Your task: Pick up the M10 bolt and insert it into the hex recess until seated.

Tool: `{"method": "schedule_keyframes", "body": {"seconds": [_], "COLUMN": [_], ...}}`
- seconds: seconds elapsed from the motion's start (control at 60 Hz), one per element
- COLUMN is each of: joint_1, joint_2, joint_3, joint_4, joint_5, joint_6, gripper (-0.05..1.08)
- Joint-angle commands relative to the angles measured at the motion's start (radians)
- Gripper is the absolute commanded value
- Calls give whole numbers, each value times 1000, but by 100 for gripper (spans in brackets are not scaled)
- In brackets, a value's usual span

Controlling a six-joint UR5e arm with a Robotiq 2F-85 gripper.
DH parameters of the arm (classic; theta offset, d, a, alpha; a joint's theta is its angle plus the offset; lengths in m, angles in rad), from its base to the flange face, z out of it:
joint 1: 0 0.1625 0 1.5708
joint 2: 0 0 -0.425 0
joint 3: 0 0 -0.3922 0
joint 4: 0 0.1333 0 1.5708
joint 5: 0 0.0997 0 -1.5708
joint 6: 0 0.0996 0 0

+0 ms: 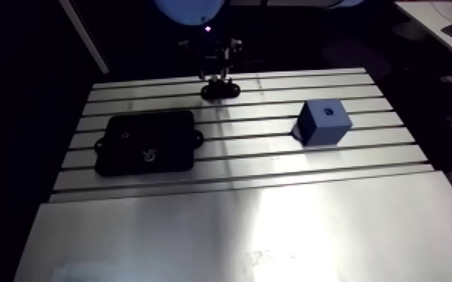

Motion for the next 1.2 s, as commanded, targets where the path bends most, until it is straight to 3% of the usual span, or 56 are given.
{"method": "schedule_keyframes", "body": {"seconds": [0.017,1.2], "joint_1": [0,-8], "joint_2": [0,0], "joint_3": [1,1], "joint_4": [0,0], "joint_5": [0,1], "joint_6": [0,-2], "gripper": [50,55]}}
